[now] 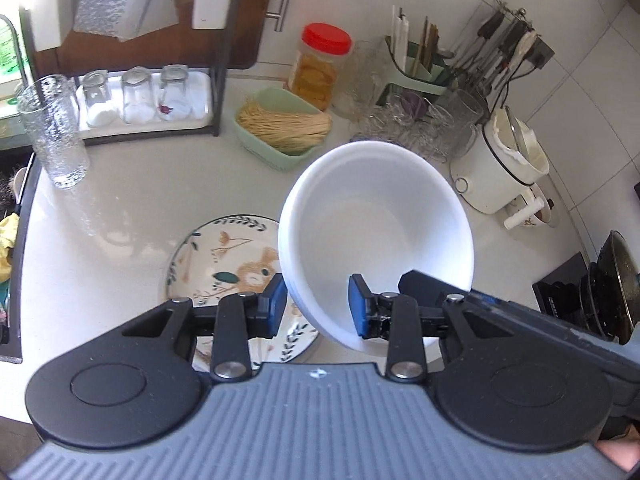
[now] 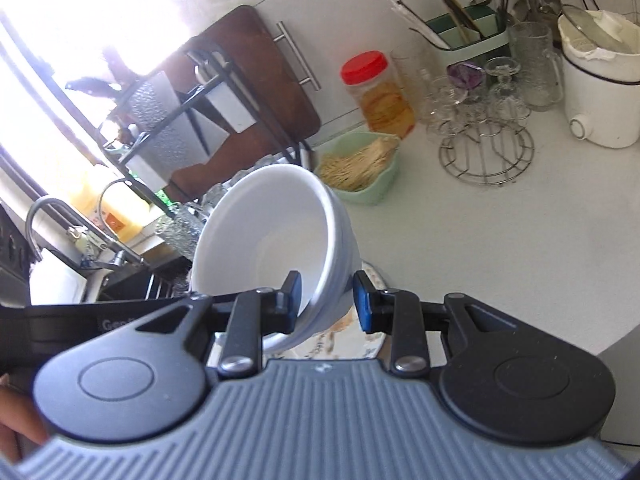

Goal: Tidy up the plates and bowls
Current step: 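Lift the bowl stack and lower it onto the bird-design plate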

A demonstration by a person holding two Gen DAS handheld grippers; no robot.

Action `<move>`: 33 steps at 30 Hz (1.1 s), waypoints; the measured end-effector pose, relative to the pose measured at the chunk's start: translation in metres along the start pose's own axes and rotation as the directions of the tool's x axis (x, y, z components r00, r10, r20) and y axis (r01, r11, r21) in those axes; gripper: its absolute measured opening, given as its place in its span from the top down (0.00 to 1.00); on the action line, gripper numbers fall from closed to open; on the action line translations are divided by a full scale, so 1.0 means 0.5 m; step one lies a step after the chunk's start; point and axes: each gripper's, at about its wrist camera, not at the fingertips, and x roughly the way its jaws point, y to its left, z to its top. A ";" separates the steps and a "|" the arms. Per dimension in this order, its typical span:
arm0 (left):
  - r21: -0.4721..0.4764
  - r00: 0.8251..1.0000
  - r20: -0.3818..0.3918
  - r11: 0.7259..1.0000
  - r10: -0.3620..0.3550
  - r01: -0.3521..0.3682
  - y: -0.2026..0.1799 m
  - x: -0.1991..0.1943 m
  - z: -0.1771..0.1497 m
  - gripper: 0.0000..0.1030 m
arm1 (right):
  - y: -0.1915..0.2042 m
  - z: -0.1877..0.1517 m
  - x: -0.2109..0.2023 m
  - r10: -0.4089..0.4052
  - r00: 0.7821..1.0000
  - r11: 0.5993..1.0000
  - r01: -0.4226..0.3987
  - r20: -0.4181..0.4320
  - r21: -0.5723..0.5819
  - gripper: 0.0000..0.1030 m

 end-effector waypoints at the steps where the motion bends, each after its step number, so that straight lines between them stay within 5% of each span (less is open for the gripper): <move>1: -0.017 1.000 -0.008 1.000 0.003 -0.003 0.013 -0.002 0.000 0.64 | 0.008 -0.004 0.007 0.002 1.000 1.000 -0.002 -0.008 -0.001 0.69; 16: -0.191 0.996 -0.079 0.980 0.032 -0.046 0.140 0.112 0.028 0.64 | 0.025 0.002 0.186 0.025 0.975 0.997 -0.041 -0.220 -0.064 0.69; 33: -0.210 0.987 -0.152 0.974 0.049 -0.081 0.193 0.245 -0.023 0.62 | -0.003 -0.052 0.309 -0.079 0.947 0.989 0.036 -0.311 -0.141 0.68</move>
